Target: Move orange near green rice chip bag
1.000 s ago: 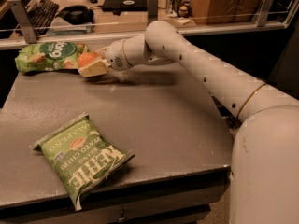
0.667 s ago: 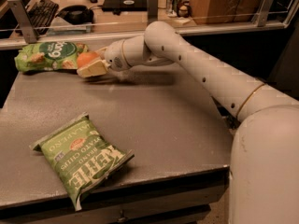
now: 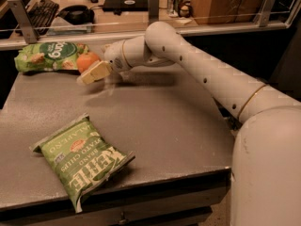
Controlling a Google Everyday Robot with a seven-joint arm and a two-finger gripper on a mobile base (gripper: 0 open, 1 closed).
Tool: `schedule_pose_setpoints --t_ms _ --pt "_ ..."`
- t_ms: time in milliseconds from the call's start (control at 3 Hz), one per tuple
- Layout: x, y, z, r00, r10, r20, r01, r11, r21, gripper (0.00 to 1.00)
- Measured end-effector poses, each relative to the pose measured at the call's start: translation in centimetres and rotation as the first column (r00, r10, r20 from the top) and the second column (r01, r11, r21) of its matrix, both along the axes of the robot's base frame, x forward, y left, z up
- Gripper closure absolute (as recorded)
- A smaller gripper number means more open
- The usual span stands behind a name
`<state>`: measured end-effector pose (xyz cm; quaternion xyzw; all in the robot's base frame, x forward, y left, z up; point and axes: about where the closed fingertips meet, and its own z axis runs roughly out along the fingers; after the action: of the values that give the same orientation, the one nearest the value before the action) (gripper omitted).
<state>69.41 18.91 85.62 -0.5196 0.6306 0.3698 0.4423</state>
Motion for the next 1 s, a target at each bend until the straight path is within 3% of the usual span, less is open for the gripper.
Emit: schedule_pose_setpoints --t_ms 333,667,1000 --pt "-0.5 -1.8 1.0 0.9998 0.009 0.018 -0.010 1.000 0.008 0.00" --pt "-1.4 -8.5 3.1 0.9986 0.013 0.052 -0.015 0.999 0.032 0.00" --pt "-3.7 -20.7 5.9 0.9948 -0.045 0.091 0.042 0.998 0.040 0.00"
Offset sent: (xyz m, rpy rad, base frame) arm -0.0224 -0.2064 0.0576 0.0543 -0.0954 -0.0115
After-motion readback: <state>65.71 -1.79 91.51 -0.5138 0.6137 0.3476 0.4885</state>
